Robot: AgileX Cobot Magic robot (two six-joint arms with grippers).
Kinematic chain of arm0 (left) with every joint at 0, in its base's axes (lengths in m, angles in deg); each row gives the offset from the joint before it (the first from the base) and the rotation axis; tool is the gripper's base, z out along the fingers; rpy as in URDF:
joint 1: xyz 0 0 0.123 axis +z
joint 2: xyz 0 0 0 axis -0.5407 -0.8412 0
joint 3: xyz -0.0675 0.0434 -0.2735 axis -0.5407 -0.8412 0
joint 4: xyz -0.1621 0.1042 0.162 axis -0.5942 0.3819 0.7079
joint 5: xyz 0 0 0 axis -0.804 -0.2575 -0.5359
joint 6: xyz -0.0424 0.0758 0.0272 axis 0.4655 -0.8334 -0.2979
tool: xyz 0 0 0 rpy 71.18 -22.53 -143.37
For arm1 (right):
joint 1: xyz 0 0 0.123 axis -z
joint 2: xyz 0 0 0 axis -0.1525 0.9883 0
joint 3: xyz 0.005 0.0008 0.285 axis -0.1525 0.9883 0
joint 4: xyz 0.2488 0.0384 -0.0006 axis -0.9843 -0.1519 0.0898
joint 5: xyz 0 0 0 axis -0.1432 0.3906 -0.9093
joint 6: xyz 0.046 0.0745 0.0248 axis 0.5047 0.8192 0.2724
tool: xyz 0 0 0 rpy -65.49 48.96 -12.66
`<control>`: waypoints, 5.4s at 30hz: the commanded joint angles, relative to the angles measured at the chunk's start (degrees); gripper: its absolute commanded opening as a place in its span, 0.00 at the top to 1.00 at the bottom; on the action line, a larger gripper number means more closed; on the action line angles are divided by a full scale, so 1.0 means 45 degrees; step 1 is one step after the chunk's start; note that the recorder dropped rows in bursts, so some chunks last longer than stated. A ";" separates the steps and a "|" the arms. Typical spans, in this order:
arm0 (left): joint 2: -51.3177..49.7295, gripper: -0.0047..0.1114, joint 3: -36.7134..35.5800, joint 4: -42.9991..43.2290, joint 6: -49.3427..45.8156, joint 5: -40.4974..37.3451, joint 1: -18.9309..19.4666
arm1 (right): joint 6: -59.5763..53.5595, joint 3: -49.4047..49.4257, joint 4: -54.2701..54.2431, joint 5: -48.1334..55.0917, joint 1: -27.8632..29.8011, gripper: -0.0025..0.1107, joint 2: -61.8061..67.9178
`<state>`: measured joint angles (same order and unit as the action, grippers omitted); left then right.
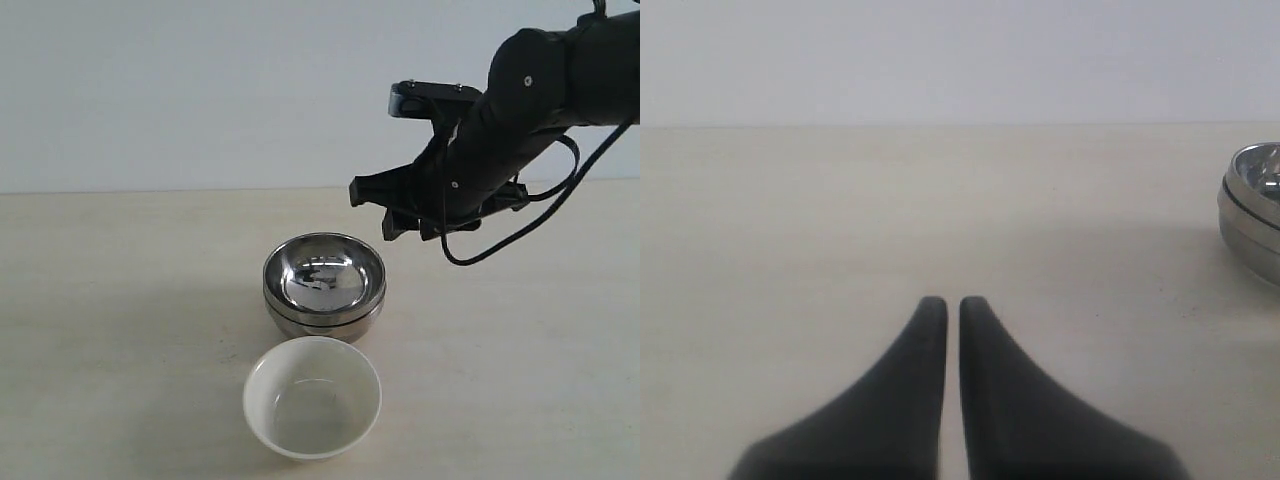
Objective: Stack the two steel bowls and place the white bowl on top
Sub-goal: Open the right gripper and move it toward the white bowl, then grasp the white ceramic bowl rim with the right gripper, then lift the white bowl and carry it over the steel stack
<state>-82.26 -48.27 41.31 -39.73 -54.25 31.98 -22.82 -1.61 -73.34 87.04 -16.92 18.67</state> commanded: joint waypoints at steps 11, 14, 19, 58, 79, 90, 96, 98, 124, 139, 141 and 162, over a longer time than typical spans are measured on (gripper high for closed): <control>0.0094 0.93 -0.0050 -0.0107 0.0117 0.0023 0.0042 | -0.1310 0.4435 -0.0365 -0.1451 -0.0050 0.66 -0.1795; 0.0094 0.93 -0.0050 -0.0107 0.0117 0.0023 0.0042 | -0.1547 0.4994 -0.0572 -0.1575 -0.0557 0.66 -0.1887; 0.0094 0.93 -0.0050 -0.0107 0.0117 0.0023 0.0042 | -0.1471 0.5172 -0.0595 -0.2006 -0.1821 0.66 -0.1919; 0.0094 0.93 -0.0050 -0.0107 0.0117 0.0023 0.0042 | -0.0472 0.6229 -0.2082 -0.5754 -0.3451 0.66 -0.0705; 0.0094 0.93 -0.0050 -0.0107 0.0117 0.0023 0.0042 | -0.0522 0.6229 -0.1950 -0.6057 -0.3451 0.66 0.0344; 0.0094 0.93 -0.0050 -0.0107 0.0117 0.0023 0.0042 | -0.0557 0.6229 -0.1944 -0.6132 -0.3451 0.74 0.0346; 0.0094 0.93 -0.0050 -0.0107 0.0117 0.0023 0.0042 | -0.0844 0.6229 -0.1690 -0.5761 -0.3451 0.98 0.0346; 0.0094 0.93 -0.0050 -0.0107 0.0117 0.0023 0.0042 | -0.0958 0.6229 -0.1690 -0.5650 -0.3451 0.98 0.0346; 0.0094 0.93 -0.0050 -0.0107 0.0117 0.0023 0.0042 | -0.1288 0.5922 -0.1281 -0.3874 -0.3434 0.98 -0.3284; 0.0094 0.93 -0.0050 -0.0107 0.0117 0.0023 0.0042 | -0.0284 0.3153 -0.1334 -0.1856 -0.1892 0.98 -0.3485; 0.0094 0.93 -0.0050 -0.0107 0.0117 0.0023 0.0042 | -0.0284 0.2758 -0.1308 -0.1570 -0.1744 0.98 -0.3414; 0.0094 0.93 -0.0050 -0.0107 0.0117 0.0023 0.0042 | 0.0628 -0.0336 -0.1190 0.0600 -0.0879 0.98 -0.1295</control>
<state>-82.26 -48.27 41.31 -39.73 -54.25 31.98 -19.98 -2.58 -78.79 91.03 -21.22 13.19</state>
